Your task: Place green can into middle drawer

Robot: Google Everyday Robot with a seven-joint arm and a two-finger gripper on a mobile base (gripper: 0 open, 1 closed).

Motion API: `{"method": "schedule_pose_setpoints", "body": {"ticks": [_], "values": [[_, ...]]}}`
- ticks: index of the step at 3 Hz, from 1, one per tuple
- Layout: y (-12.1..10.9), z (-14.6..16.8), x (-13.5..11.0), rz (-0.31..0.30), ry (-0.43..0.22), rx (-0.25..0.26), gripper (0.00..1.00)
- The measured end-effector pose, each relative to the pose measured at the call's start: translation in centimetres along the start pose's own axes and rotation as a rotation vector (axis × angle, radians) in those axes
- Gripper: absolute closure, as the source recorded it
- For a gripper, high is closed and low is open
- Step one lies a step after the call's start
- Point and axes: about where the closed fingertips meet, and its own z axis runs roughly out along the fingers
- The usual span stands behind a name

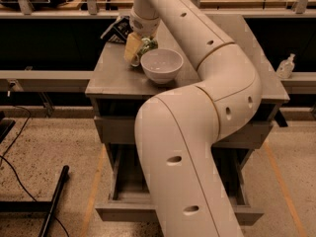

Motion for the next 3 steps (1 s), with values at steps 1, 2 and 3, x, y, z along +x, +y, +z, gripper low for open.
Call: {"method": "schedule_pose_setpoints", "body": {"ticks": [1, 2, 3], "values": [[0.0, 0.2, -0.1, -0.001, -0.001, 0.0, 0.72], [0.0, 0.1, -0.1, -0.001, -0.001, -0.001, 0.95], [1.4, -4.3, -1.5, -0.085, -0.088, -0.017, 1.0]]}}
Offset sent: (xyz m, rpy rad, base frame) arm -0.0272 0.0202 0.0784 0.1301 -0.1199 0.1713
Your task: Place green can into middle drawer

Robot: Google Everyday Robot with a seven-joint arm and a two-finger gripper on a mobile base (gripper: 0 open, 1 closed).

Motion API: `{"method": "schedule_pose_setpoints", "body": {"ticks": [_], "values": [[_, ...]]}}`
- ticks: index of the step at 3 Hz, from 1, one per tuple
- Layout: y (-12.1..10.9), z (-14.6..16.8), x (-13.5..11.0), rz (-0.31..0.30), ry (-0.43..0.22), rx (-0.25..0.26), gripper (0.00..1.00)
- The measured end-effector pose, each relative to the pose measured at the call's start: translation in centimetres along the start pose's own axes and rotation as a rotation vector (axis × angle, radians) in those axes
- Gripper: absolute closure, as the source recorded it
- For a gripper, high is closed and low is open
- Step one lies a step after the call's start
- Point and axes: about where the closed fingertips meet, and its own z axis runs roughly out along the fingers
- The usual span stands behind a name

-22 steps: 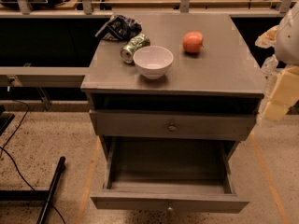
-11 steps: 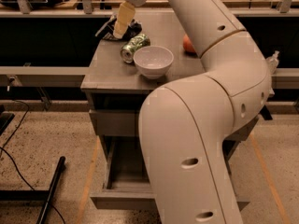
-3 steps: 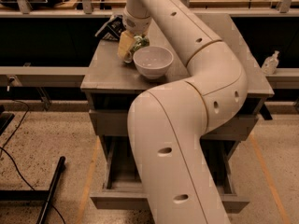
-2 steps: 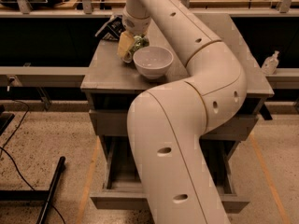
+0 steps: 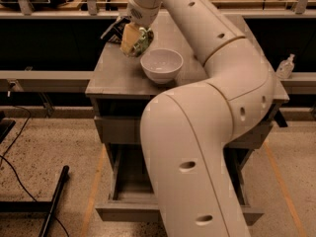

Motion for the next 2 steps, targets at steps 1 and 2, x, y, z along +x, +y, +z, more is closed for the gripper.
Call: {"method": "schedule_pose_setpoints", "body": {"ticks": [1, 2], "values": [[3.6, -6.3, -2.5, -0.143, -0.136, -0.044, 1.0], [6.5, -8.7, -2.3, -0.196, -0.18, -0.085, 1.0]]}}
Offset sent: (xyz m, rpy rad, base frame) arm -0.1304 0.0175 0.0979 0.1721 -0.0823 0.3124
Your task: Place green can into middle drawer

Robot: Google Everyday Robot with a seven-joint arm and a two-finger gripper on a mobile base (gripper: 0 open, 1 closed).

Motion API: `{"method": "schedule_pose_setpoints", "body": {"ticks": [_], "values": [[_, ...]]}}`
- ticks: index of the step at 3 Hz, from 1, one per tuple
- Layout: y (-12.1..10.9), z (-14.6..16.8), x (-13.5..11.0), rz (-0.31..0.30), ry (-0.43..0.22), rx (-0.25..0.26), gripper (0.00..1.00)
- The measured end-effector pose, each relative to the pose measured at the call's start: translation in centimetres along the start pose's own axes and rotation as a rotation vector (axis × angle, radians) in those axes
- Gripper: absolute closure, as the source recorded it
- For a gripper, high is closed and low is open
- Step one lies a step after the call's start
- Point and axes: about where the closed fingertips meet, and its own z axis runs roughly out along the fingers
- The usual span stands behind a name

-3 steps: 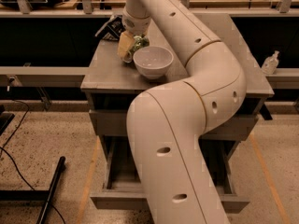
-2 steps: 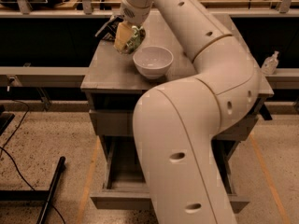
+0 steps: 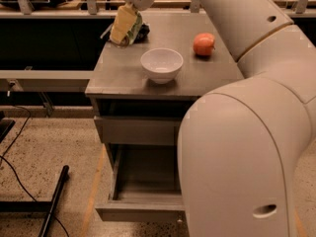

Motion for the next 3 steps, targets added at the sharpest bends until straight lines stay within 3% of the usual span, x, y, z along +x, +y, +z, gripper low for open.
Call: {"method": "schedule_pose_setpoints", "body": {"ticks": [1, 2, 3], "values": [[0.1, 0.1, 0.2, 0.01, -0.007, -0.007, 1.0], [0.7, 0.8, 1.2, 0.064, -0.044, -0.041, 1.0], [2.7, -2.0, 0.7, 0.125, -0.137, -0.016, 1.0]]}}
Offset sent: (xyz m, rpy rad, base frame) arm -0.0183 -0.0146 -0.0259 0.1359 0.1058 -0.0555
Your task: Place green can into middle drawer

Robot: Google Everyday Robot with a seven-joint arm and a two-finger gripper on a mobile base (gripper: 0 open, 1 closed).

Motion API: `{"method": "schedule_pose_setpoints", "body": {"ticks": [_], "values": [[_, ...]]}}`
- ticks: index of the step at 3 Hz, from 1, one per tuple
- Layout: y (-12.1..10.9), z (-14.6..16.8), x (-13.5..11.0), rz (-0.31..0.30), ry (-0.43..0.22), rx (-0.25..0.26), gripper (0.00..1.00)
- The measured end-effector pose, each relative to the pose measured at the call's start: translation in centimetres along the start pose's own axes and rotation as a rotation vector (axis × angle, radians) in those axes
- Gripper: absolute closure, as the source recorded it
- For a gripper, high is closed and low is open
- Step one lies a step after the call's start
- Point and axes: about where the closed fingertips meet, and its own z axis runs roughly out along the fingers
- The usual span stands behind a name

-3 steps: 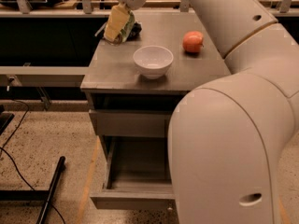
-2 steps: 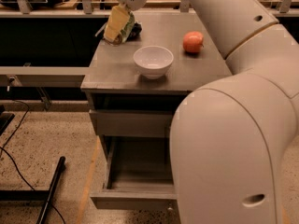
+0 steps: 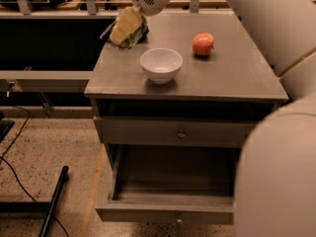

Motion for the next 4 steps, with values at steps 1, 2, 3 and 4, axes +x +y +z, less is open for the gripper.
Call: {"method": "schedule_pose_setpoints", "body": {"ticks": [1, 2, 3, 4], "values": [[5.8, -3.6, -1.3, 0.032, -0.038, 0.013, 1.0], [8.2, -2.1, 0.3, 0.03, 0.018, -0.017, 1.0], [8.2, -2.1, 0.3, 0.031, 0.019, -0.017, 1.0], [7.9, -1.6, 1.9, 0.109, 0.057, -0.003, 1.0]]}}
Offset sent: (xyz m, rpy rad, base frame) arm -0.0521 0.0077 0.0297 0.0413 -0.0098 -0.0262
